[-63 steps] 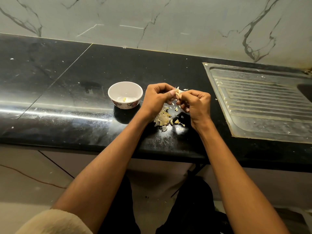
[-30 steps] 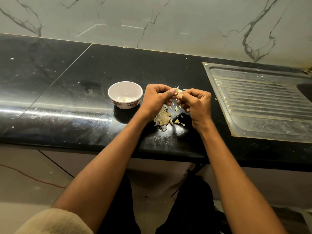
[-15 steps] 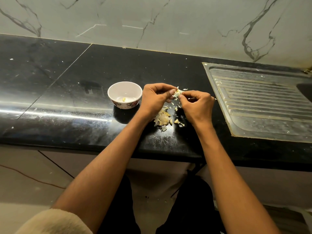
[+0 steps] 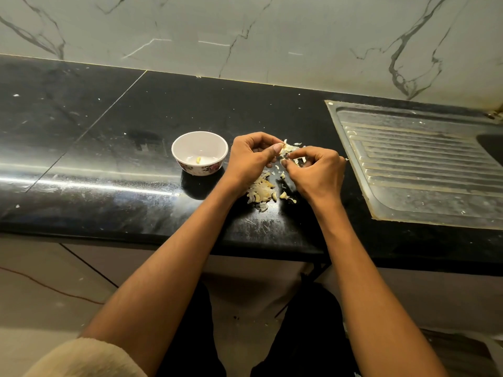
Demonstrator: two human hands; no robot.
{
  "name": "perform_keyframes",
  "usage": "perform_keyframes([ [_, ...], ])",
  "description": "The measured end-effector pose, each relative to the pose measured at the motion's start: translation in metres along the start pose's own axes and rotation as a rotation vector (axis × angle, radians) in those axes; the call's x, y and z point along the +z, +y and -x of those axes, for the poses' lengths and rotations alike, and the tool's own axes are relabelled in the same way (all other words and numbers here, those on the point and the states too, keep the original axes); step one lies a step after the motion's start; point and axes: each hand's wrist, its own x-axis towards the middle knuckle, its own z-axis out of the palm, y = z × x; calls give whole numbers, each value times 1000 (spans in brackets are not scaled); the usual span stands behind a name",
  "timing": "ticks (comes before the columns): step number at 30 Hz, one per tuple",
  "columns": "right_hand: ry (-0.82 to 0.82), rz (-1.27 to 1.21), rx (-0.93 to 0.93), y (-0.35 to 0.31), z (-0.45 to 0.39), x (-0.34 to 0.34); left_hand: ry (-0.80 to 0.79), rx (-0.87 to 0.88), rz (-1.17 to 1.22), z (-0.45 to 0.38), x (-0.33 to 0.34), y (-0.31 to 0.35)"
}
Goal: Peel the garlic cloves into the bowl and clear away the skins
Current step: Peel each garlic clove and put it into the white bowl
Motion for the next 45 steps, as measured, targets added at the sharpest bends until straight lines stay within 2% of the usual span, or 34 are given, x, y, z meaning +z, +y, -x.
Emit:
perform_keyframes([
  [11, -22, -236, -108, -5, 2, 2, 0, -22, 19, 0, 0, 0],
  [30, 10, -3, -311, -5, 5, 3, -27, -26, -58, 1, 3, -4],
  [35, 54, -134, -222, -8, 4, 2, -46, -17, -11, 2, 3, -1],
  [45, 30, -311, 35, -8, 0, 0, -68, 3, -13, 0, 2, -2],
])
